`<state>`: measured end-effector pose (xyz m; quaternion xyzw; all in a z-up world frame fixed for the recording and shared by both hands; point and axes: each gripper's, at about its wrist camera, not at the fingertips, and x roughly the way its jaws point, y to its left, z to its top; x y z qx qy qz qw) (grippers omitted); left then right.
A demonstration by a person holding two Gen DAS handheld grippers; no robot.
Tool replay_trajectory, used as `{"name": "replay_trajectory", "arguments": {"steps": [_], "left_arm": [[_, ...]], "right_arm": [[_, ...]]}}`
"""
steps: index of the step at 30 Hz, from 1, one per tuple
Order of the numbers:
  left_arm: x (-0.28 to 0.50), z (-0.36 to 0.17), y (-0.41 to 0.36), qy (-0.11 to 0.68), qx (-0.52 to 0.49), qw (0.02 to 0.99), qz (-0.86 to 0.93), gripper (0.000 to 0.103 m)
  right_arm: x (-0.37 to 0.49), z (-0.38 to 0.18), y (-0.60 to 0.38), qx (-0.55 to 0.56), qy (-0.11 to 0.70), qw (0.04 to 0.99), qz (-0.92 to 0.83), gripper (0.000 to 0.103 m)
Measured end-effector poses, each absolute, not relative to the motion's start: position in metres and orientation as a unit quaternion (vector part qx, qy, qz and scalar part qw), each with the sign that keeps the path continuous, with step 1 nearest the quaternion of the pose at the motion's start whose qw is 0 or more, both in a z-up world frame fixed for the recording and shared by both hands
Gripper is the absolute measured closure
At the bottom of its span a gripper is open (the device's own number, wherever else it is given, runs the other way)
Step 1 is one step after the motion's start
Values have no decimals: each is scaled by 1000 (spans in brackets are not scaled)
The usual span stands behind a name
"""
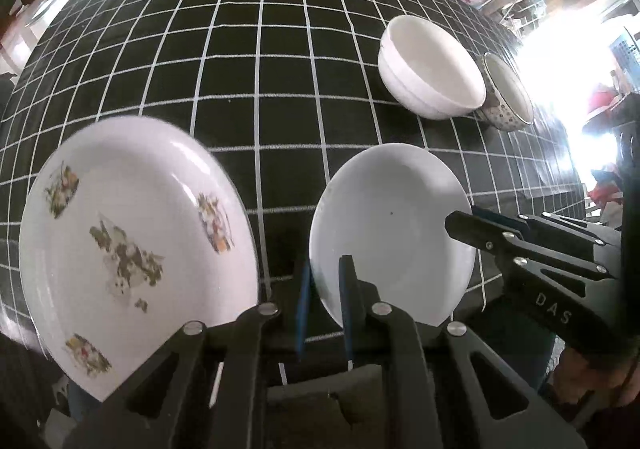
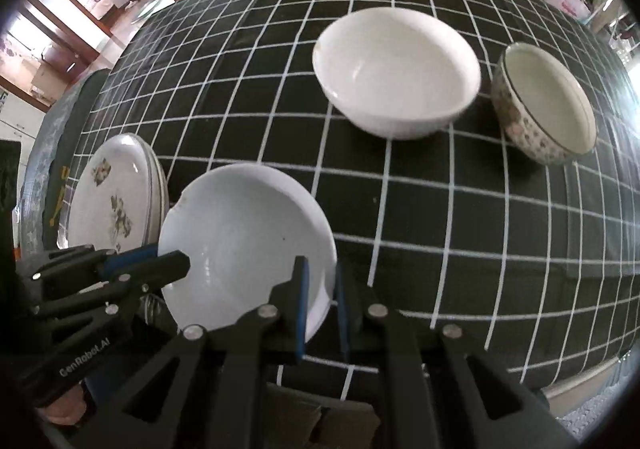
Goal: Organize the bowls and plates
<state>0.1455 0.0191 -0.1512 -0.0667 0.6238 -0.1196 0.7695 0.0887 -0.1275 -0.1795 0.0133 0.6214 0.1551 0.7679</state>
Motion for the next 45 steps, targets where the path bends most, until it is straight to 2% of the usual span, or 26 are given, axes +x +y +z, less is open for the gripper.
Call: {"name": "replay_trajectory", "arguments": {"steps": [14,28,37,45], "left_arm": [[141,-151,14,614,-74,778,-112,92],[144,-103,21,578,-78,804,-117,92],[180,-60,-12,554,-52,817,-149,92],[228,-74,-45,568,-22,808,-154,92]], "right_arm": [[74,-176,-133,14,613,777,147,86],[82,-140,-163,46,589,795,140,86],[117,-124,-184,63,582,801,126,86],[160,-131,-195,70,586,800,109,86]]}}
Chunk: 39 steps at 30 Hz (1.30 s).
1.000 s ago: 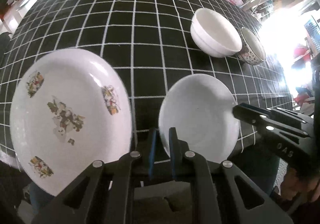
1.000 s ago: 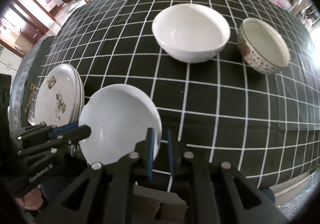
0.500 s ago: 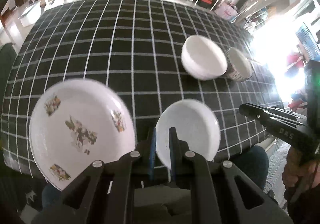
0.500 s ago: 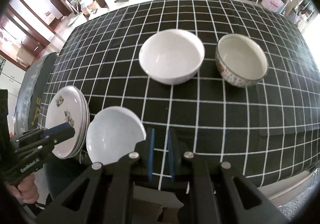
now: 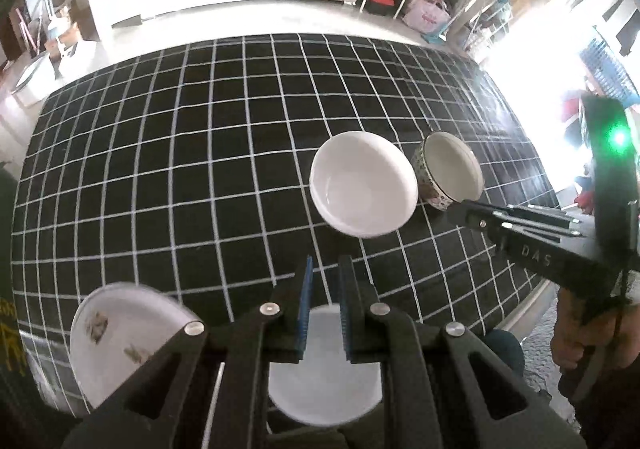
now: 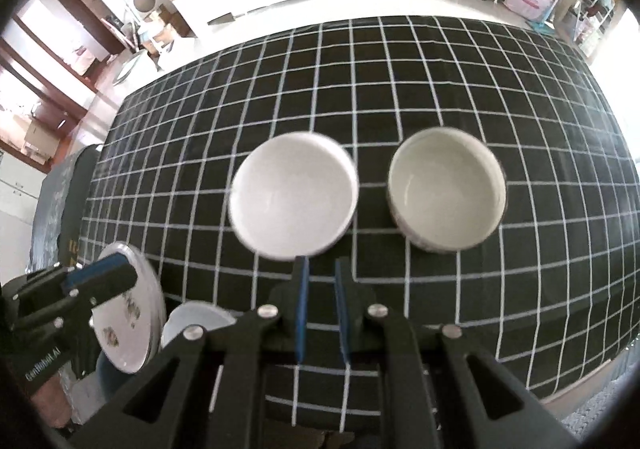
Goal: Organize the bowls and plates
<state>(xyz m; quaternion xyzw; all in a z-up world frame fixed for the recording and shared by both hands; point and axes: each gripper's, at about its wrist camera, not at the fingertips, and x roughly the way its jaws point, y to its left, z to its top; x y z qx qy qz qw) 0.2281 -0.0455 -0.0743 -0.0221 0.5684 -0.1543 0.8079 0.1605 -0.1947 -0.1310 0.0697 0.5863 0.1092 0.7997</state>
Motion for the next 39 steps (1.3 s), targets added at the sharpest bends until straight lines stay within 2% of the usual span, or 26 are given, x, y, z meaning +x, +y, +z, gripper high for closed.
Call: {"name": "replay_trajectory", "arguments": {"steps": [7,19,39], "left_arm": [[263,-112,-51,600,-44,783,-155,92],[301,-136,-60,609,-44,777,-155,92],[281,-156,-71,612,-13,783,-112,94]], "right_arm": [[193,-153,-198,69,606,786,101,86],[213,-179,-198,79,625,770,105,86],[202,-185,-184,48,621,770,141,86]]}}
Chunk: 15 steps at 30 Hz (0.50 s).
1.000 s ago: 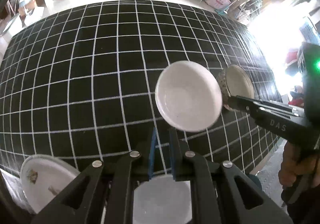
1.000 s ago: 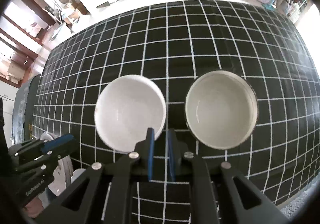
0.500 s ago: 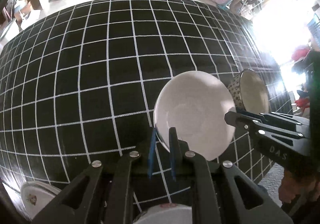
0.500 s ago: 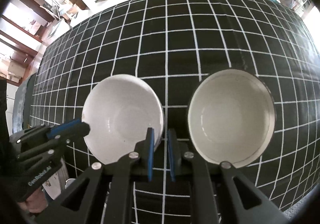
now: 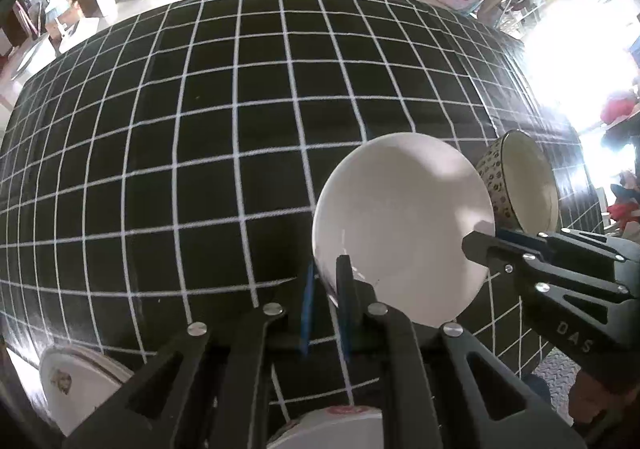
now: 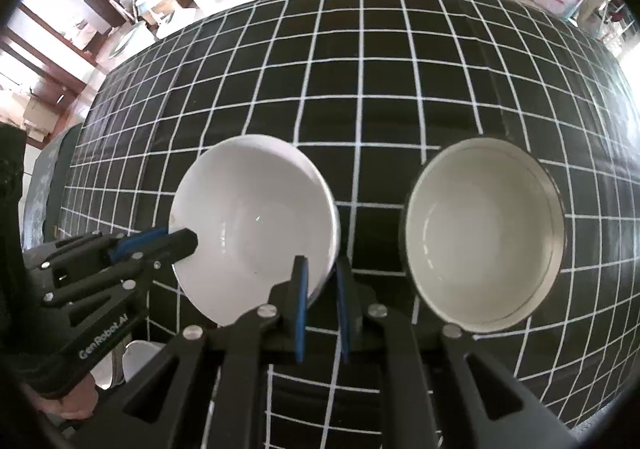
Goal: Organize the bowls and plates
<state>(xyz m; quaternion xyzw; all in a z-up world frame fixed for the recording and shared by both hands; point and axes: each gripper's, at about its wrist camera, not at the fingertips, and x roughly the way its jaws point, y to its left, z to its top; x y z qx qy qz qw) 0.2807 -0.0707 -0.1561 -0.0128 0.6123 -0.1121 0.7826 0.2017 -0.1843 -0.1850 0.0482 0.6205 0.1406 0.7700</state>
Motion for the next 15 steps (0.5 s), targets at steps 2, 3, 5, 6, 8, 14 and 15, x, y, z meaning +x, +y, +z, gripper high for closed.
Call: {"name": "replay_trajectory", "arguments": {"steps": [2,3,5,6,8,14,15], "left_arm": [[275,-158,-67,615,-9,781,-111,94],[272,-160,-64,615,-7,780,-111,94],[268,-161,-59,617,-4,779,-112,94],[264,-162,-55,619,-3,777,-114,94],[259,-165,-48,623,-1,773,-120,93],[247,-175,-29,628,10,767,-132,92],[247,-175,-27,626,10,768,-132,92]], "right_arm": [[200,-184,-181,49,620,770,147,86],[198,-184,-181,50,620,769,149,86],[194,-185,-177,53,621,767,153,86],[192,-185,-175,52,622,766,156,86],[190,-184,-171,49,622,764,164,86],[188,-184,-162,56,624,761,169,86],[189,-184,-159,52,625,762,164,86]]}}
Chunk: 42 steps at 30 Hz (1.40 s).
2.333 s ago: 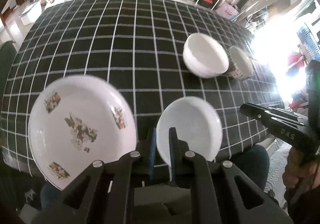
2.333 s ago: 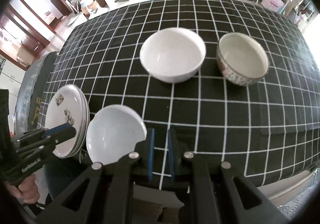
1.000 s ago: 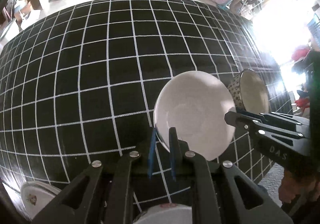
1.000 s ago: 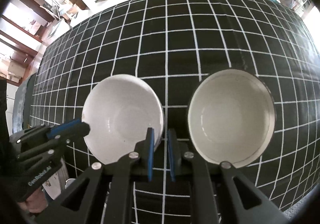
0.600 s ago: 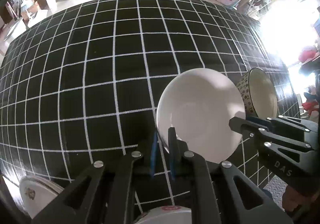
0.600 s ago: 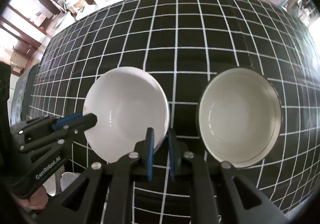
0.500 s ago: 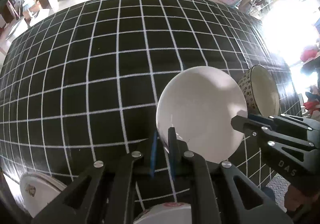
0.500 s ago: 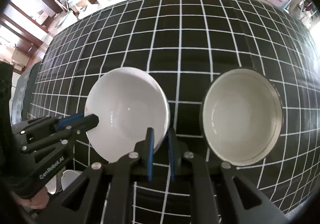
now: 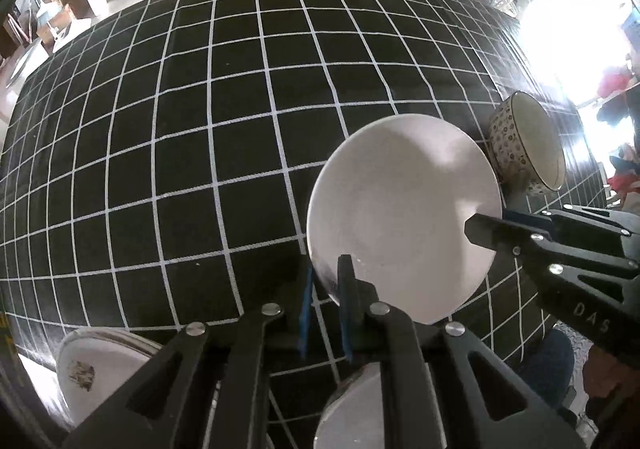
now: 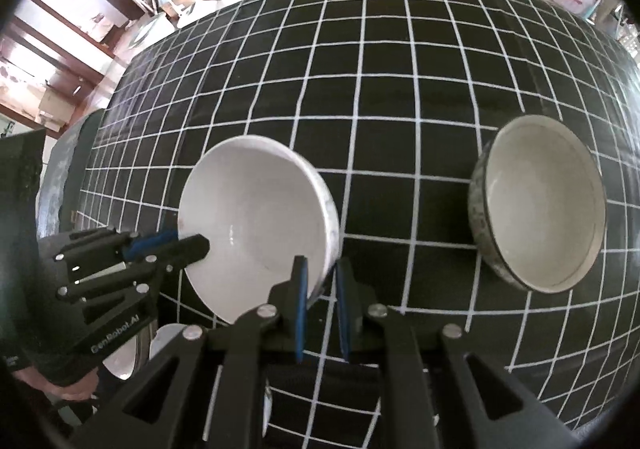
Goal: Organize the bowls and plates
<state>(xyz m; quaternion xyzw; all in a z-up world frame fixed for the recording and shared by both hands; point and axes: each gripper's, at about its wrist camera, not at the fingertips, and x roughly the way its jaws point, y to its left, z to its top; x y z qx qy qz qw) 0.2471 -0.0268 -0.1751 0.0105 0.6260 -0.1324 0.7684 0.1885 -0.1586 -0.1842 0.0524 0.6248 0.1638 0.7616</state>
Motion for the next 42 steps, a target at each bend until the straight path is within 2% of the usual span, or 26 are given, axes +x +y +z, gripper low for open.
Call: {"name": "replay_trajectory", "arguments": {"steps": [18,24,34,42], "left_arm": [[287,-172,-26,616,12,780,-110,91],[268,-159,-34,612,12,784,-104,91],[222,-102,-36,577,19,810,-102,91],[178,-96,-37,572,14,813,-105,91]], "right_arm": [[201,-192,-148,55,633,761,130,85],[193,-186,-146,83,632,760,126,85],[149,-133,-135,63,609,779,136,85],[110,-124,-129,41,605,783,136,85]]}}
